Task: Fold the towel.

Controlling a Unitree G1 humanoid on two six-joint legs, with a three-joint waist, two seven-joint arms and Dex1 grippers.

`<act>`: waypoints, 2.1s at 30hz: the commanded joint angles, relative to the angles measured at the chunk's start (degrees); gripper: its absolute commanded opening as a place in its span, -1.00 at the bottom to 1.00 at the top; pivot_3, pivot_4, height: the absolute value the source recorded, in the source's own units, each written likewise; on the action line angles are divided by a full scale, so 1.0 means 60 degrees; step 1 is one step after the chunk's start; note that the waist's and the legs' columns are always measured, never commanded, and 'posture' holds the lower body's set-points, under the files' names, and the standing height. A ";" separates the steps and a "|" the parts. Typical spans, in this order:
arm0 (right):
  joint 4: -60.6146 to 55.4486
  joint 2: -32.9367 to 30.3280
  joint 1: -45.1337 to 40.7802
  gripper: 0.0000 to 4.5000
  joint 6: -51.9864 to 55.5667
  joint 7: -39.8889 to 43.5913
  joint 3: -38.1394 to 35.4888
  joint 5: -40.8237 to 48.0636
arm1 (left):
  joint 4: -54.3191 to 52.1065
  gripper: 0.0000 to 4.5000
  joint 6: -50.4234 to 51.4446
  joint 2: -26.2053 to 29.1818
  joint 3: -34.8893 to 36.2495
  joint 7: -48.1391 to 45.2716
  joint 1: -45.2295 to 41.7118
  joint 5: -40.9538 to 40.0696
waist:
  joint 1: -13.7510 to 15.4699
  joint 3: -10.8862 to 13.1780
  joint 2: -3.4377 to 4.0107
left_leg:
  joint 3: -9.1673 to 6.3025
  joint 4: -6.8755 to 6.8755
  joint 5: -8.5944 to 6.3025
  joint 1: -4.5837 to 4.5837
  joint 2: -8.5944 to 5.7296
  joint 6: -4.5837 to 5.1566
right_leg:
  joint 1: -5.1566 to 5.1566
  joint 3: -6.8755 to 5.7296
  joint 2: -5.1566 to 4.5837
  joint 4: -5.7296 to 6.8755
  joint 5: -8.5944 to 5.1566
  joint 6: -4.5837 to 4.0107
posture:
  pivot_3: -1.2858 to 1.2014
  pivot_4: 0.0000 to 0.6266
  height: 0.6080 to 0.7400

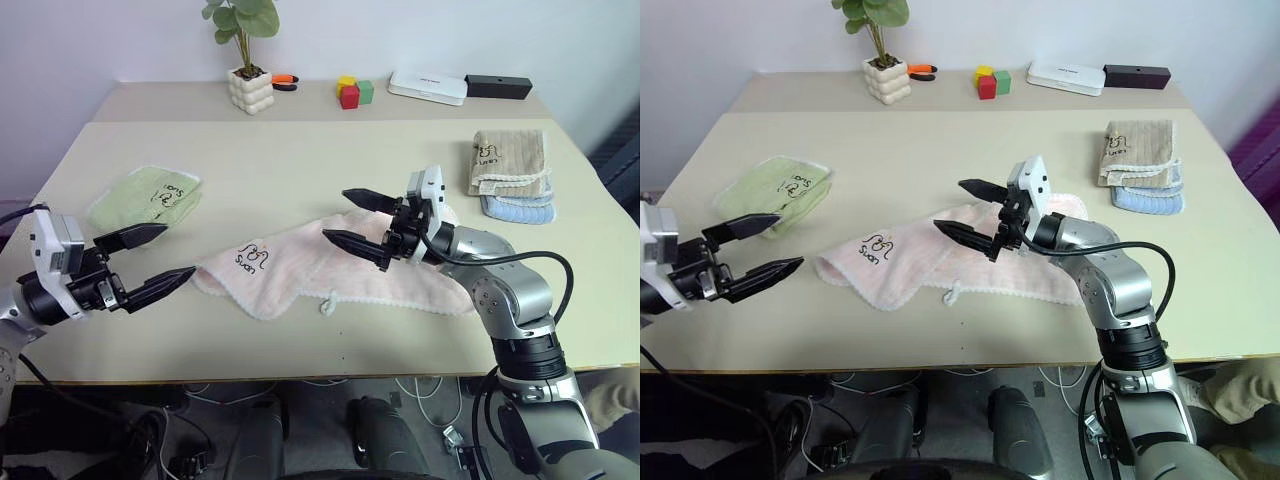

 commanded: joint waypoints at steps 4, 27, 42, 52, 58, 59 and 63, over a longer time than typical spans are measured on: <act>-0.0334 0.0067 -0.0251 0.97 -0.0131 -0.0032 -0.0116 0.0158 | -0.0153 1.00 -0.0091 -0.0071 -0.0085 0.0008 -0.0017 0.0052 | 0.0009 0.0000 0.0000 | 0.0001 0.0000 0.0000 0.0000 0.0000 0.0000 | 0.0000 0.0000 -0.0001 0.0000 0.0000 -0.0001 | 0.03 -0.52 1.00; 0.1090 0.0146 -0.0790 0.97 -0.1356 0.0510 0.0002 -0.0561 | -0.0457 1.00 -0.1033 -0.0945 -0.2554 -0.0026 -0.0764 0.1257 | 0.0020 0.0000 0.0000 | 0.0001 0.0003 0.0000 0.0000 -0.0004 0.0000 | 0.0004 0.0001 0.0000 0.0000 0.0002 0.0003 | 0.03 -0.52 1.00; -0.0162 0.0241 -0.0063 0.97 -0.1029 -0.0383 -0.0159 -0.0453 | 0.1211 1.00 -0.1374 -0.0237 -0.5009 -0.1923 -0.1985 0.2720 | 0.0021 0.0001 0.0002 | 0.0001 0.0000 0.0000 -0.0002 -0.0003 0.0000 | -0.0002 0.0002 0.0003 0.0001 0.0002 0.0004 | 0.03 -0.52 1.00; -0.0539 0.0110 0.0036 0.97 -0.1004 -0.0757 -0.0354 -0.0405 | 0.3272 1.00 -0.3352 -0.0639 -0.6110 -0.1936 -0.3204 0.4688 | 0.0026 0.0001 0.0003 | 0.0001 0.0002 0.0001 -0.0005 -0.0004 0.0001 | -0.0003 0.0001 0.0005 0.0003 0.0008 0.0016 | 0.03 -0.52 1.00; -0.0682 0.0149 0.0140 0.97 -0.1005 -0.0932 -0.0345 -0.0376 | 0.3890 1.00 -0.4309 -0.0871 -0.6538 -0.1970 -0.3441 0.5374 | 0.0019 0.0001 0.0003 | 0.0000 0.0001 0.0001 -0.0006 -0.0003 0.0001 | -0.0006 0.0001 0.0007 0.0006 0.0015 0.0028 | 0.03 -0.52 1.00; -0.0688 0.0150 0.0147 0.97 -0.1005 -0.0935 -0.0345 -0.0358 | 0.3973 1.00 -0.4269 -0.0906 -0.6636 -0.2048 -0.3516 0.5404 | 0.0031 0.0001 0.0003 | 0.0000 0.0001 0.0000 -0.0006 -0.0003 0.0001 | -0.0006 0.0002 0.0006 0.0006 0.0016 0.0029 | 0.03 -0.52 1.00; -0.0724 0.0138 0.0119 1.00 -0.0994 -0.0944 -0.0344 -0.0296 | 0.4278 0.65 -0.4475 -0.0965 -0.6925 -0.1968 -0.3736 0.5785 | 0.0049 0.0000 0.0003 | 0.0000 0.0004 0.0001 -0.0001 -0.0004 0.0002 | 0.0004 0.0001 0.0005 0.0005 0.0016 0.0029 | 0.03 -0.52 1.00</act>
